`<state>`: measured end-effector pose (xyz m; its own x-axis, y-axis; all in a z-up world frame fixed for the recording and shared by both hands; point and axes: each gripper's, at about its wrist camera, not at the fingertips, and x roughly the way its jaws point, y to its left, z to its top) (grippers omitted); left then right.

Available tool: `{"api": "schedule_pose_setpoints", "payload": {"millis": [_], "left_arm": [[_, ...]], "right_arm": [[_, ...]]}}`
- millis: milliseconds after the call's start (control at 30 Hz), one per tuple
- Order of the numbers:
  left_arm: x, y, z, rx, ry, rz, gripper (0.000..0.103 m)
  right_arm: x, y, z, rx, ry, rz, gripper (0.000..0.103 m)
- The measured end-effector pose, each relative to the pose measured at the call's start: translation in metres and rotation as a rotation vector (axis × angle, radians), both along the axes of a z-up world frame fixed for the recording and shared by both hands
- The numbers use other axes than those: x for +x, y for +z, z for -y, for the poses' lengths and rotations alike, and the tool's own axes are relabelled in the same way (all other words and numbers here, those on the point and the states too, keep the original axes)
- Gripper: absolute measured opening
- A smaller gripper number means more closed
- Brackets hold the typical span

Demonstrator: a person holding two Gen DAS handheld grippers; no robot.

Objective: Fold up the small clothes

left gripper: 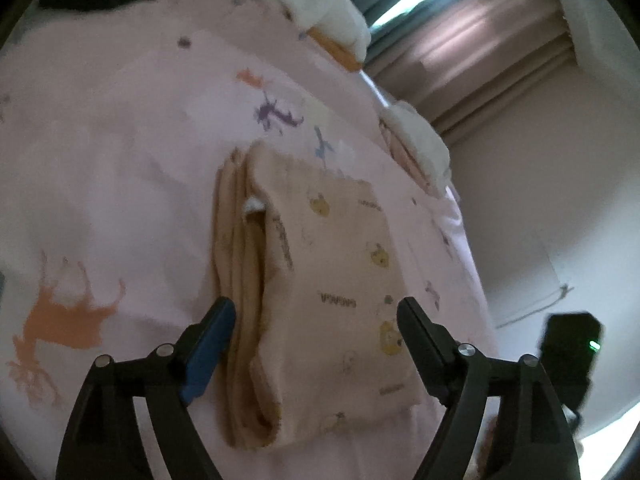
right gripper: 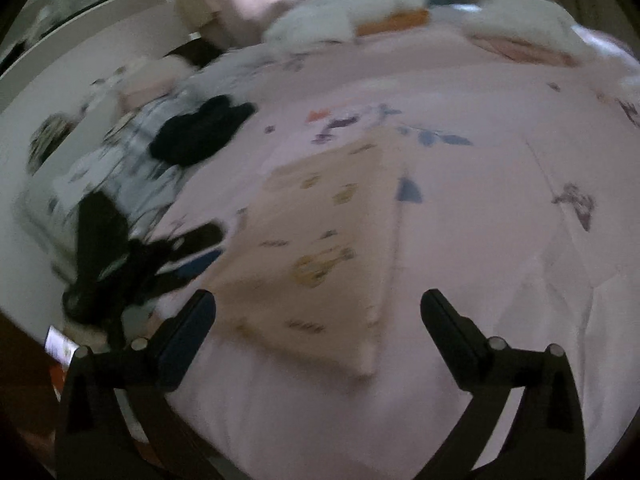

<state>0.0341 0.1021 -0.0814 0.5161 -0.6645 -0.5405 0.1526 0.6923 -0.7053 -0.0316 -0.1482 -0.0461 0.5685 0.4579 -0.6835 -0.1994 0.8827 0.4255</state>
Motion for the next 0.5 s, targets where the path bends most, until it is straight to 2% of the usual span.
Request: {"api": "schedule_pose_setpoints", "payload": {"millis": [100, 167, 300, 400, 500], "left_arm": [[0.0, -0.005, -0.008, -0.015, 0.021, -0.019, 0.082], [0.004, -0.011, -0.011, -0.063, -0.001, -0.048, 0.082], [0.01, -0.021, -0.006, -0.089, -0.074, -0.095, 0.082], [0.014, -0.025, -0.01, -0.156, -0.087, -0.122, 0.082], [0.02, -0.029, -0.015, -0.231, -0.135, -0.155, 0.082]], "right_arm": [[0.019, -0.013, 0.011, 0.042, -0.046, -0.053, 0.103], [0.026, -0.021, 0.016, 0.085, -0.069, -0.082, 0.103], [0.047, -0.05, 0.02, 0.263, -0.073, -0.174, 0.103], [0.052, -0.056, 0.017, 0.33, -0.085, -0.148, 0.103], [0.06, -0.057, 0.004, 0.39, -0.017, -0.154, 0.102]]}}
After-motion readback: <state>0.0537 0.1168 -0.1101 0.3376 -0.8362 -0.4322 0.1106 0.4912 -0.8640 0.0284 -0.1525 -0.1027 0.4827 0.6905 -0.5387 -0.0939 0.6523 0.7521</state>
